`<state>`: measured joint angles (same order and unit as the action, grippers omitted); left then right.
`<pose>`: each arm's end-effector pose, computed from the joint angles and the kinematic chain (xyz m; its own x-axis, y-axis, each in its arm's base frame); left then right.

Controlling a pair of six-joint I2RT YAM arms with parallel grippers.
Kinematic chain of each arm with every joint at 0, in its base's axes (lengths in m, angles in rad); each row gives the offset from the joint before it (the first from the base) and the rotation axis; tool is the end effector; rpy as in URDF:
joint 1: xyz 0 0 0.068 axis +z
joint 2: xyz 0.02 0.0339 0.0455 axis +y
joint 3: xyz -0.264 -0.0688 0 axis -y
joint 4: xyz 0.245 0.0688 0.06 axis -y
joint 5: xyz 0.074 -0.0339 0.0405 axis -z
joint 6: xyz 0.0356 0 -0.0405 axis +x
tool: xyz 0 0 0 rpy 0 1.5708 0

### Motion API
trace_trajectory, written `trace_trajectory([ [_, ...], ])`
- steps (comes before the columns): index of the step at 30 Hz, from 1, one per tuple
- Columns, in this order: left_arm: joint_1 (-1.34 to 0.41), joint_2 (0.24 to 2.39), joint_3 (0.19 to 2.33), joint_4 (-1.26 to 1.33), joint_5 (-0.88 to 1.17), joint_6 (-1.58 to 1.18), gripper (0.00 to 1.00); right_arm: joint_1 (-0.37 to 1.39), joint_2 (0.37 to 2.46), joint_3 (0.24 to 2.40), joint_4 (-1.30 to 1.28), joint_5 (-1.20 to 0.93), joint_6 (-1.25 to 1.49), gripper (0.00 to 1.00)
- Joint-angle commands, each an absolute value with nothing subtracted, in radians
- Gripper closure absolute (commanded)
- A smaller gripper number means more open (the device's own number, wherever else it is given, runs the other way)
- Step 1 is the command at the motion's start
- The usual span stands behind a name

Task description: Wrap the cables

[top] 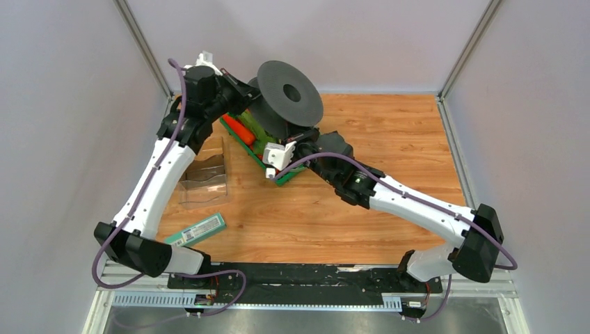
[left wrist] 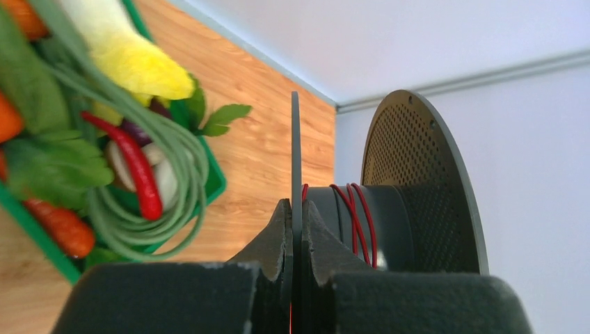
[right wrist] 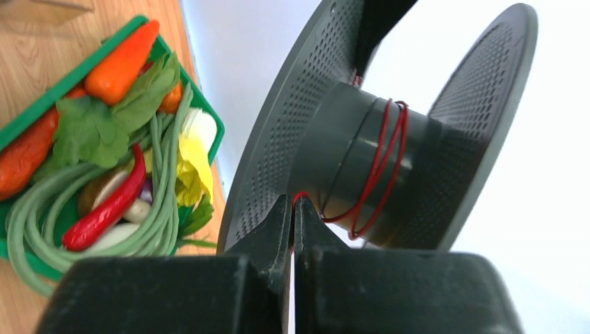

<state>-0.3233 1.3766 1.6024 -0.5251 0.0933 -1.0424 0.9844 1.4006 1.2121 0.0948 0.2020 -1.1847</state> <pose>0.2824 -0.0981 0.4536 -0.4870 -0.7437 -0.4580 -0.0394 0.5426 -0.8391 0.1917 0.2756 0.3765 0.6340 -0.6857 -0.3575 -0.3136 0.1946 -0.9294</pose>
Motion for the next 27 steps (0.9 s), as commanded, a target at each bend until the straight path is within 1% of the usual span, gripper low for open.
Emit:
trace_trajectory([
  [1, -0.393, 1.400, 1.511, -0.214, 0.216, -0.989, 1.00, 0.930, 1.313, 1.152, 0.161, 0.248, -1.212, 1.00],
  [5, -0.449, 1.501, 1.502, -0.068, 0.259, -1.012, 1.00, 0.839, 1.272, 1.095, 0.158, 0.268, -1.201, 1.00],
  [10, -0.546, 1.643, 1.514, 0.044, 0.276, -1.015, 1.00, 0.695, 1.215, 0.993, 0.126, 0.258, -1.184, 1.00],
  [15, -0.630, 1.801, 1.512, 0.190, 0.304, -1.101, 1.00, 0.583, 1.122, 0.823, 0.097, 0.238, -1.177, 1.00],
  [20, -0.727, 1.960, 1.535, 0.305, 0.287, -1.184, 1.00, 0.491, 0.999, 0.631, 0.081, 0.233, -1.180, 1.00],
  [27, -0.837, 2.189, 1.653, 0.380, 0.262, -1.238, 1.00, 0.310, 0.809, 0.407, 0.032, 0.175, -1.224, 1.00],
])
